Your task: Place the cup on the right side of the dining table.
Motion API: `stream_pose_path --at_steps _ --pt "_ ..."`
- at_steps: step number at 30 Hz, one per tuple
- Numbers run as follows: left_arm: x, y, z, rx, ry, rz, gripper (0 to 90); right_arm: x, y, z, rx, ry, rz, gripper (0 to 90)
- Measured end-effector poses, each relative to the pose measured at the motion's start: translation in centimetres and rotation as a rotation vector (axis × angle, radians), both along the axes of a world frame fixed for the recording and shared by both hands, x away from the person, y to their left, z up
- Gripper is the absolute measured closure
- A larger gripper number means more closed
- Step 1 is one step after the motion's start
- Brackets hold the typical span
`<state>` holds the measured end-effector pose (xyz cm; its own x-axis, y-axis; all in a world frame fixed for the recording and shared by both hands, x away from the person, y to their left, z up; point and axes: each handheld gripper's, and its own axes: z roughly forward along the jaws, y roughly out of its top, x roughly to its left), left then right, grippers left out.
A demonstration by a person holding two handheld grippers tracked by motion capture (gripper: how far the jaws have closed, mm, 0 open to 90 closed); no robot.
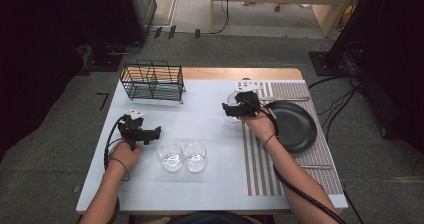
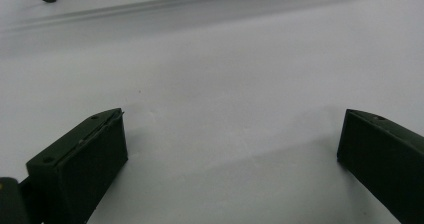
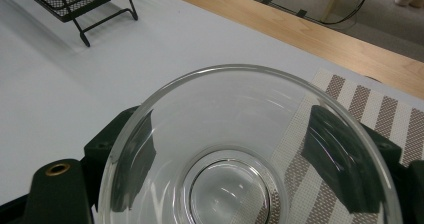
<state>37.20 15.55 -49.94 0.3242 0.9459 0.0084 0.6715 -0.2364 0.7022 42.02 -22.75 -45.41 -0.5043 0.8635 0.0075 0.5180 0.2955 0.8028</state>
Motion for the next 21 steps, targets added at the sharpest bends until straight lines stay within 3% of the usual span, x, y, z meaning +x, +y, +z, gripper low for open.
stream_pose_path --at_steps 21 --pt "0.0 0.0 0.0 0.000 0.000 0.000 0.0 0.5 -1.2 0.0 0.002 -0.008 -0.050 19.2"
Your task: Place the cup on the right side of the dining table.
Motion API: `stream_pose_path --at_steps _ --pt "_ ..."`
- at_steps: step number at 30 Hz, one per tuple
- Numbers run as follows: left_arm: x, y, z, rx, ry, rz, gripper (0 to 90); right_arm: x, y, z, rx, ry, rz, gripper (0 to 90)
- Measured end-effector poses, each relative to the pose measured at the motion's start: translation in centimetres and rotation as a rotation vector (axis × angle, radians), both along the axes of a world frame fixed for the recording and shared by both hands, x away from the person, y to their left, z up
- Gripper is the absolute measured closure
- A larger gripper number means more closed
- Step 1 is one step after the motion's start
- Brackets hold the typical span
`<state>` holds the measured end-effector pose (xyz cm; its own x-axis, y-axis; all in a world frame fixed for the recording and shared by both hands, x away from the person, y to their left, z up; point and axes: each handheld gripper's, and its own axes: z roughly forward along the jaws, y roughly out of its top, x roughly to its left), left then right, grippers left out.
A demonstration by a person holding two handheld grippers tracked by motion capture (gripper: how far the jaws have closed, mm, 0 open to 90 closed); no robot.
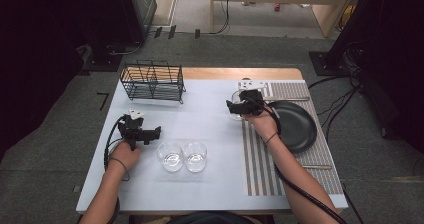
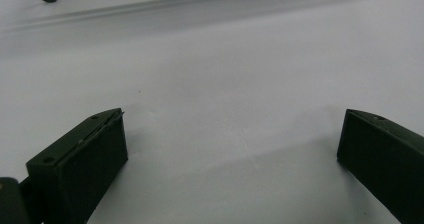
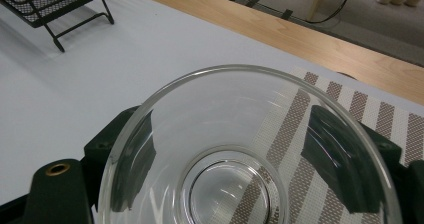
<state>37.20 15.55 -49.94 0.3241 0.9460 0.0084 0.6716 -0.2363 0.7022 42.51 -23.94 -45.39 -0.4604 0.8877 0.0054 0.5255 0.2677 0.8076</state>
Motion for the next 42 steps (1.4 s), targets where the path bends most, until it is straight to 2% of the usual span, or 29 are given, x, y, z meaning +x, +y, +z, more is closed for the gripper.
stream_pose_path --at_steps 42 --pt "0.0 0.0 0.0 0.000 -0.001 0.001 0.0 0.9 -2.1 -0.7 0.000 0.026 -0.086 19.2"
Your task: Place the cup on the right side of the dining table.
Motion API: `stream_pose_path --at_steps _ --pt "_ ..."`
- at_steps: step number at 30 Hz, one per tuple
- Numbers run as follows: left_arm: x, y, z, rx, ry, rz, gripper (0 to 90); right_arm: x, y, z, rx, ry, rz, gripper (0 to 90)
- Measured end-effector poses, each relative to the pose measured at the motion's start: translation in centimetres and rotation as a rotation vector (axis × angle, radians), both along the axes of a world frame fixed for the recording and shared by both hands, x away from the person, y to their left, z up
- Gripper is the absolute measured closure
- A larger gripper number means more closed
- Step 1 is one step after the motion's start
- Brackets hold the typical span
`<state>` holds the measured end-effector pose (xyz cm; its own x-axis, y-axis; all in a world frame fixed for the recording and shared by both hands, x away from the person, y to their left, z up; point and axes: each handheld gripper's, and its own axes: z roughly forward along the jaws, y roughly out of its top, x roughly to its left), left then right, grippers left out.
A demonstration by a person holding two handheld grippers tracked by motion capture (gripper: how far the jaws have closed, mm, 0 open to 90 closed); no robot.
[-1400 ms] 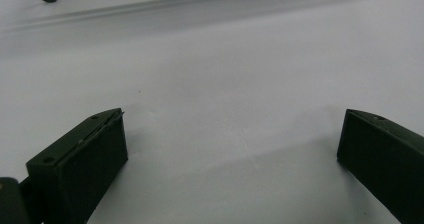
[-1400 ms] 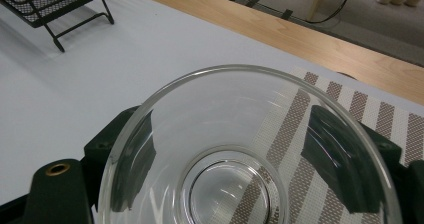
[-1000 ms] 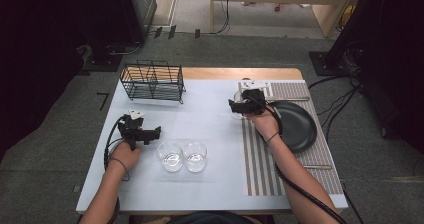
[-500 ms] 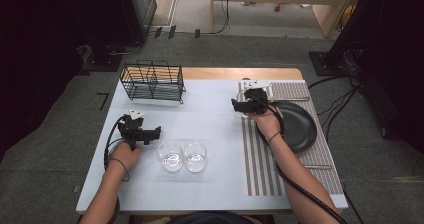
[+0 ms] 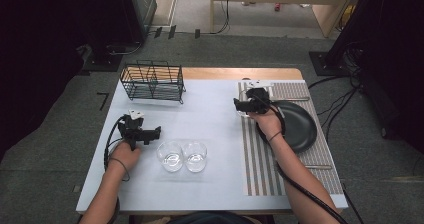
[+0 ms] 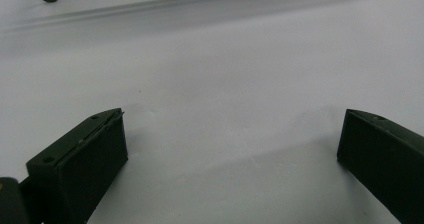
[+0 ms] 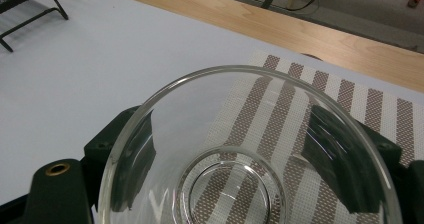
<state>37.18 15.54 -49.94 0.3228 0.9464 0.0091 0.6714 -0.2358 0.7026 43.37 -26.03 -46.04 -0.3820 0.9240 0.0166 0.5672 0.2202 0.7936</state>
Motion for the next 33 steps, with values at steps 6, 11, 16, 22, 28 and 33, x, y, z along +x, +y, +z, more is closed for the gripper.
stream_pose_path --at_steps 6,11,16,22,28,33 --pt "0.00 0.00 0.00 0.000 0.000 0.000 0.0 0.15 -0.35 -0.17 0.005 0.009 -0.018 19.2" --pt "0.00 0.00 0.00 0.000 0.000 0.000 0.0 0.24 -0.50 -0.26 0.020 0.009 -0.026 19.1" --pt "0.00 0.00 0.00 0.000 0.000 0.000 0.0 0.30 -0.50 -0.39 0.024 0.001 -0.028 19.0" --pt "0.00 0.00 0.00 0.000 0.000 0.000 0.0 0.36 -0.45 -0.49 0.029 -0.003 -0.040 18.9" --pt "0.00 0.00 0.00 0.000 0.000 0.000 0.0 0.46 -0.38 -0.60 0.030 -0.010 -0.054 18.8" --pt "0.00 0.00 0.00 0.000 0.000 0.000 0.0 0.48 -0.36 -0.66 0.030 -0.013 -0.054 18.8"
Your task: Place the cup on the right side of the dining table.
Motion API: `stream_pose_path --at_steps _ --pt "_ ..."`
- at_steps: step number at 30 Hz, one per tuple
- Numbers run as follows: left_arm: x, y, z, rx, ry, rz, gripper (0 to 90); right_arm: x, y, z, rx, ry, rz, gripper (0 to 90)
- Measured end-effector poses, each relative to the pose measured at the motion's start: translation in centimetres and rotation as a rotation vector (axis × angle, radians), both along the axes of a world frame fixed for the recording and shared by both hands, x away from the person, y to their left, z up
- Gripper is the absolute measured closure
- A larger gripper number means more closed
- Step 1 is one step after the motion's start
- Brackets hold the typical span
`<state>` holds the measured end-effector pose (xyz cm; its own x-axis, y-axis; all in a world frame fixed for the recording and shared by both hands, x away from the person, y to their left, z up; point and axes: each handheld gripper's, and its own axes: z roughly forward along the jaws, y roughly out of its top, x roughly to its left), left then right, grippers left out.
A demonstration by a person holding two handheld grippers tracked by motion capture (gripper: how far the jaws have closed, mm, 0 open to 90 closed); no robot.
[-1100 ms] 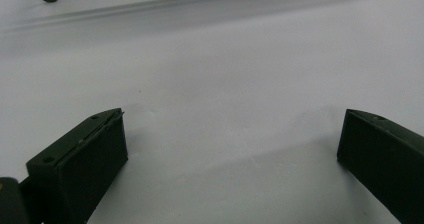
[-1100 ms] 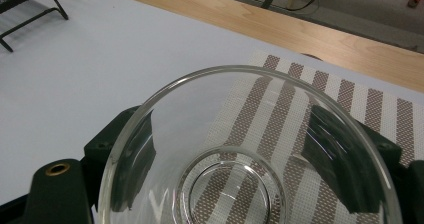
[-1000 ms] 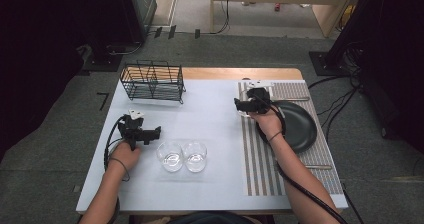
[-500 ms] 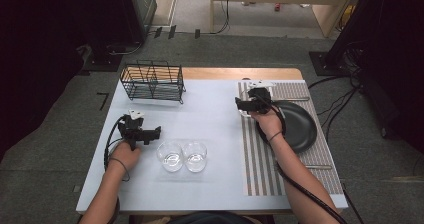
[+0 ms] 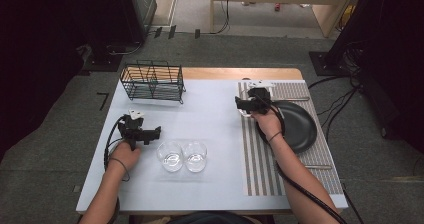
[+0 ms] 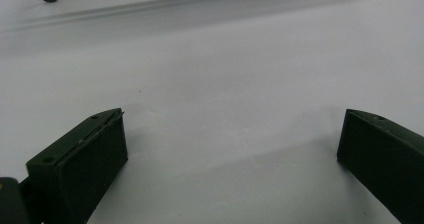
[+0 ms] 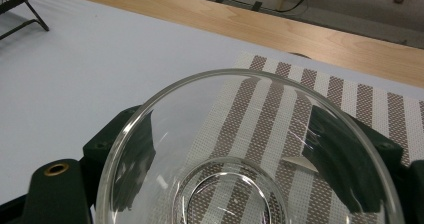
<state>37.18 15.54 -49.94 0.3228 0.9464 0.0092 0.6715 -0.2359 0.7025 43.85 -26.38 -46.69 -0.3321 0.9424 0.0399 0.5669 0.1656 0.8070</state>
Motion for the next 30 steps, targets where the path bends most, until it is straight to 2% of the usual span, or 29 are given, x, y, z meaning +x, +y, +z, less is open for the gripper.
stream_pose_path --at_steps 14,19,22,24,30 --pt "0.00 0.00 0.00 0.000 0.000 0.000 0.0 0.02 -0.09 -0.17 0.006 -0.012 0.010 17.2" --pt "0.00 0.00 0.00 0.000 0.000 0.000 0.0 0.08 -0.20 -0.22 0.036 0.008 0.014 12.9" --pt "0.00 0.00 0.00 0.000 0.000 0.000 0.0 0.05 -0.16 -0.25 0.045 0.014 0.024 7.8" --pt "0.00 0.00 0.00 0.000 0.000 0.000 0.0 0.01 -0.08 -0.17 0.049 0.008 0.034 0.8" --pt "0.00 0.00 0.00 0.000 0.000 0.000 0.0 -0.07 -0.13 0.11 0.054 -0.002 0.031 0.4"
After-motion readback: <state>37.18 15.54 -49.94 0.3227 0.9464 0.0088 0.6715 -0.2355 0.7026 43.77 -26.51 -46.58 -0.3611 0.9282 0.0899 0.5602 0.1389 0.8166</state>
